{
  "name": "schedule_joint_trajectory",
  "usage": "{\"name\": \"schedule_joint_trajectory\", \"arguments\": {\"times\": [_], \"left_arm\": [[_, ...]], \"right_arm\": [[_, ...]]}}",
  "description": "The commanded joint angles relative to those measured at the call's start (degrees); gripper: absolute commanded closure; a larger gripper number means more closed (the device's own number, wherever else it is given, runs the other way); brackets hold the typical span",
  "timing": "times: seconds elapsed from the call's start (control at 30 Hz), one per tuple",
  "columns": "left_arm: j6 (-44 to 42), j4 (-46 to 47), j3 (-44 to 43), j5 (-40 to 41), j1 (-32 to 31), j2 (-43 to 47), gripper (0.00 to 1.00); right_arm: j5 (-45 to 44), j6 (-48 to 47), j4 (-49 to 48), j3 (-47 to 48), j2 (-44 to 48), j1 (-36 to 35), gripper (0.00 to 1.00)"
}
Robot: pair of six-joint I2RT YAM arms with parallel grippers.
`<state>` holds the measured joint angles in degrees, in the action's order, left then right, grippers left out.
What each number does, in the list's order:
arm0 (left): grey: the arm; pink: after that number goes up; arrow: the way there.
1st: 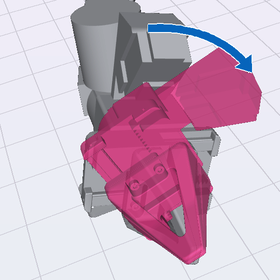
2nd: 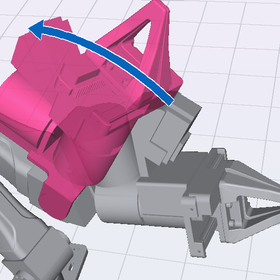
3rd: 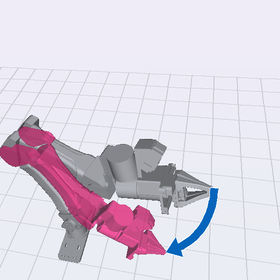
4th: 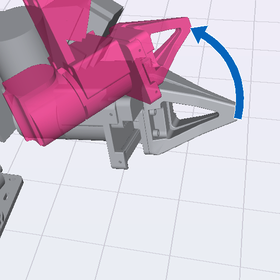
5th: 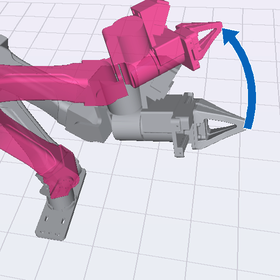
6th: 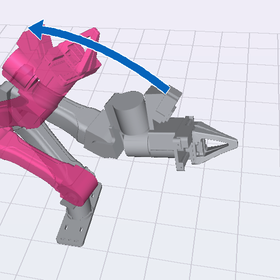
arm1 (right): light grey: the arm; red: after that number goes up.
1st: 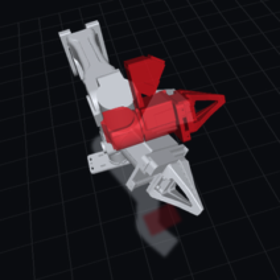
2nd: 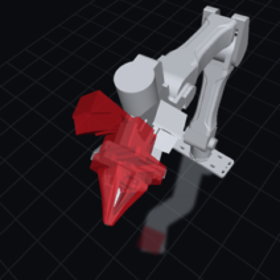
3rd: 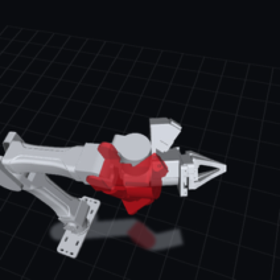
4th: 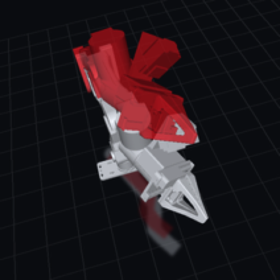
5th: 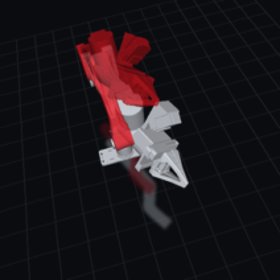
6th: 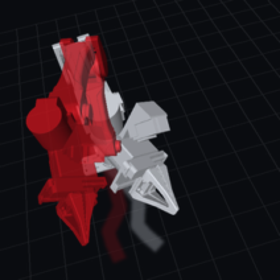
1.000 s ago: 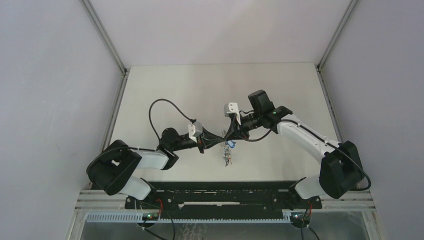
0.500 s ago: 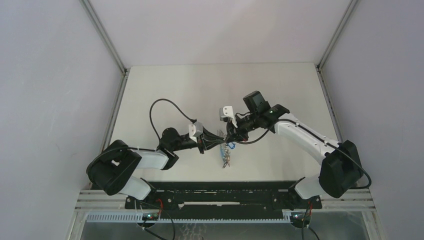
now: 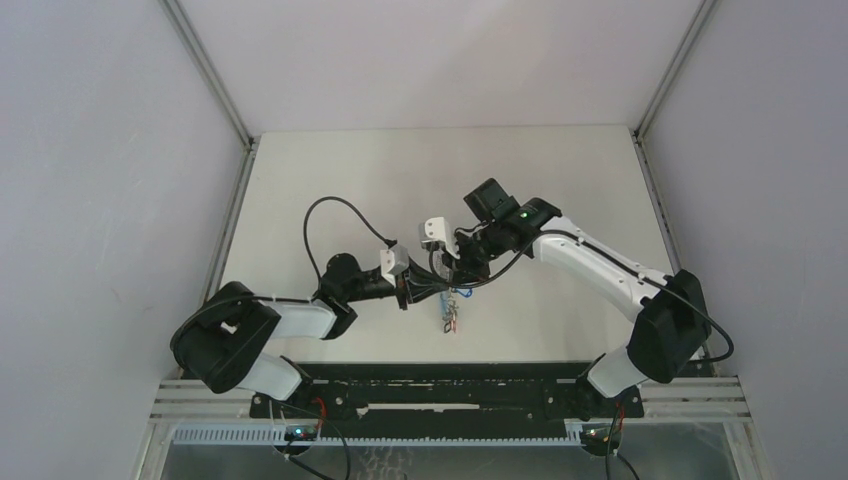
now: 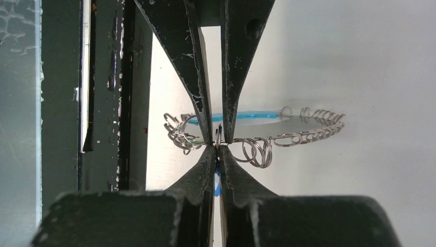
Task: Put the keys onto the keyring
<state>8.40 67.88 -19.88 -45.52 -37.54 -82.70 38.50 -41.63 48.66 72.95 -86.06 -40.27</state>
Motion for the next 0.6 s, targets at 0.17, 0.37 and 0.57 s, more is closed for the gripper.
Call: {"name": "schedule_joint_trajectory", "arguments": {"times": [0.17,0.37,0.57], "left_arm": [[-1.19,-2.05,-3.24,-2.07,-0.34,1.08,0.98],[-1.45,-1.31,-2.53,-0.84,-0.34,1.35,1.00],[0.46,4.80,-0.95,1.29,-0.34,0.62,1.00]], "right_arm": [[-4.25,-1.47,1.99,5.90,-2.39,-3.28,1.00],[-5.31,0.75,1.05,5.05,-0.24,-2.82,0.91],[0.97,6.08,-7.14,-3.35,8.20,3.07,0.75]]}}
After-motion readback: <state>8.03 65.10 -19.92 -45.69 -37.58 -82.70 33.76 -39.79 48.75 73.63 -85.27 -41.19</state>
